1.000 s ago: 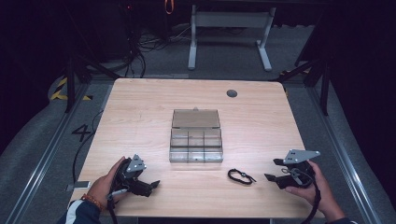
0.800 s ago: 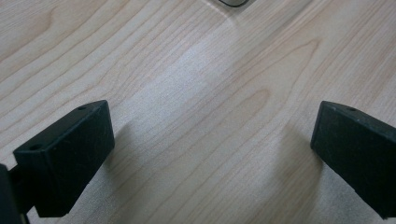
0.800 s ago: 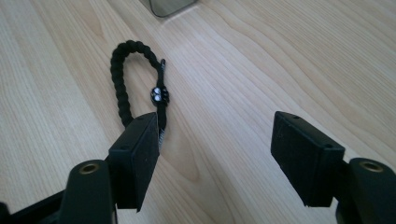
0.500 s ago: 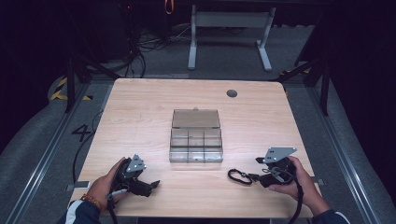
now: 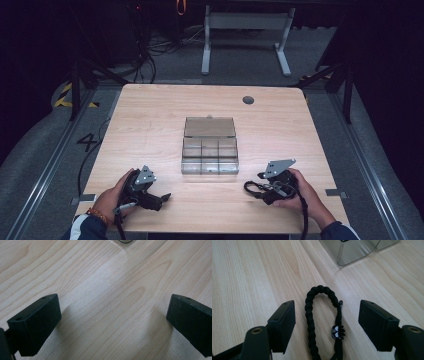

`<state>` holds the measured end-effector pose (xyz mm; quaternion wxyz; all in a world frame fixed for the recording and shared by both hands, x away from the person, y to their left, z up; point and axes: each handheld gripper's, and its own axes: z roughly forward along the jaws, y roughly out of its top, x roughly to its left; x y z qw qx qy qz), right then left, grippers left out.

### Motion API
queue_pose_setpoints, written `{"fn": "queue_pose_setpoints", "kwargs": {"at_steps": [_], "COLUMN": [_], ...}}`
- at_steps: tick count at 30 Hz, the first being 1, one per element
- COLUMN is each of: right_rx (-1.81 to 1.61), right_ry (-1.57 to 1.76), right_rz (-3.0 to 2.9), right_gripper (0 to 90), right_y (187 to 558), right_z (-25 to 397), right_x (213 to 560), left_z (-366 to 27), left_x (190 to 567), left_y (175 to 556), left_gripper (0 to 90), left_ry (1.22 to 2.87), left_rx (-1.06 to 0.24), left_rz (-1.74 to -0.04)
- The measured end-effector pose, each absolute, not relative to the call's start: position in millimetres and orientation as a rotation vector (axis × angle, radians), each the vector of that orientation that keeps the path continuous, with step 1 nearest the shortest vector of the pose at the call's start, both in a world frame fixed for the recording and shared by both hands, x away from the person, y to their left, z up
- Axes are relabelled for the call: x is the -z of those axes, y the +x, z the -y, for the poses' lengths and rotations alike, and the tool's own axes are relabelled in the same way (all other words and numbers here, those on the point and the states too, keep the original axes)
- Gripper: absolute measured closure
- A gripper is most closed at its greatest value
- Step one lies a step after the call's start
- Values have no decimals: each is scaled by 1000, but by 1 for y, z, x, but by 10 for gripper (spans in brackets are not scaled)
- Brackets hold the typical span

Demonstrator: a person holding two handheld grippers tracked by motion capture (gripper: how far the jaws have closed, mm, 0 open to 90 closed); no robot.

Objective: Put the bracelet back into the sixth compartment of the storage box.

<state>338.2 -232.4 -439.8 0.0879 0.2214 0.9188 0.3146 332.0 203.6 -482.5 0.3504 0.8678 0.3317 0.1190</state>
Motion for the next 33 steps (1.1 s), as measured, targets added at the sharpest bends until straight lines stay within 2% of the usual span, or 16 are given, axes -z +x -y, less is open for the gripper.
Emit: {"fn": "queue_pose_setpoints", "kwargs": {"at_steps": [7, 11, 13, 17, 20, 25, 33], "right_rx": [-899, -890, -894, -905, -917, -920, -936], "right_ry": [656, 663, 658, 646, 678, 714, 723], "right_rz": [-2753, -2753, -2750, -2749, -2737, -2731, -2721], "right_gripper": [330, 412, 422, 547, 677, 794, 814], "right_y": [341, 342, 342, 340, 337, 338, 338], "right_z": [226, 227, 227, 228, 231, 235, 237], "right_x": [449, 452, 452, 452, 452, 451, 452], "left_z": [-204, -205, -205, -205, -205, -206, -206], "left_x": [483, 483, 483, 483, 483, 483, 483], "left_y": [332, 332, 332, 332, 332, 332, 332], "left_gripper": [0, 0, 0, 0, 0, 0, 1], "left_ry": [2245, 2245, 2245, 2245, 2245, 2245, 2246], "left_rx": [-310, -310, -309, -307, -310, -310, -309], "left_rz": [-859, -859, -859, -861, -863, -862, -860]}}
